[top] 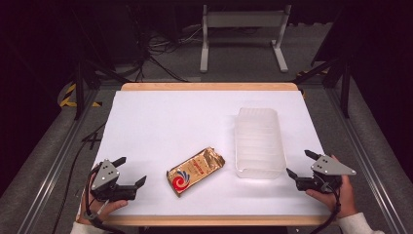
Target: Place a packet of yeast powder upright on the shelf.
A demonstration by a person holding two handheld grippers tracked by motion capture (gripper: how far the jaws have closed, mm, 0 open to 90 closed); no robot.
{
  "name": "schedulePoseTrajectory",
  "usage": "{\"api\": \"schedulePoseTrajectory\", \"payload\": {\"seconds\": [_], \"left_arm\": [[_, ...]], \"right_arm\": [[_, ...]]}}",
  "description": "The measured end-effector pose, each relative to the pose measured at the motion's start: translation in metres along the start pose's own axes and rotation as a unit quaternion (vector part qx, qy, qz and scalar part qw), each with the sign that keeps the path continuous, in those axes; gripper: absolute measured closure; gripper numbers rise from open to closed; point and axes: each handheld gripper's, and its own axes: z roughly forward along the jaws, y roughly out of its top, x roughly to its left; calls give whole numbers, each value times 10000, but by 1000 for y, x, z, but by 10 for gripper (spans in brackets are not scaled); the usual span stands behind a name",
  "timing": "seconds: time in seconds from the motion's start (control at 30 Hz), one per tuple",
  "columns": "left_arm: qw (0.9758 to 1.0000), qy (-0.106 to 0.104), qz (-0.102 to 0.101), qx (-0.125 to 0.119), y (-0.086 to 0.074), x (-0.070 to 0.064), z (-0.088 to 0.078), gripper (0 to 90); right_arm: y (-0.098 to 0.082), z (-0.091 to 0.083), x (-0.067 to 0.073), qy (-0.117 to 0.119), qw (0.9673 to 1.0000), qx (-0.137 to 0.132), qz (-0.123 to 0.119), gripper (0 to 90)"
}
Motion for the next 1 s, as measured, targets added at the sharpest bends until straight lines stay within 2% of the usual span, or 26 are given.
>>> {"api": "schedulePoseTrajectory", "payload": {"seconds": [0.03,0.17,0.37,0.5,0.63,0.73,1.0], "left_arm": [[10000,-34,63,4,1,-1,2,72],[9999,-106,107,70,2,-2,6,72],[9999,-129,78,47,2,-2,8,70],[9995,-293,61,31,4,-2,12,70],[9994,-321,52,76,6,-2,15,71],[9993,-359,72,118,10,-2,19,73],[9978,-622,43,229,26,0,35,90]], "right_arm": [[0,0,0,7,10000,-8,2,138],[0,-1,0,3,10000,-8,3,138],[-1,-2,1,-6,10000,-2,8,139],[-1,-3,1,-20,10000,25,8,138],[-1,-3,1,-26,10000,13,18,138],[-2,-3,1,-29,10000,24,0,139],[-2,-3,2,-25,10000,28,14,139]]}}
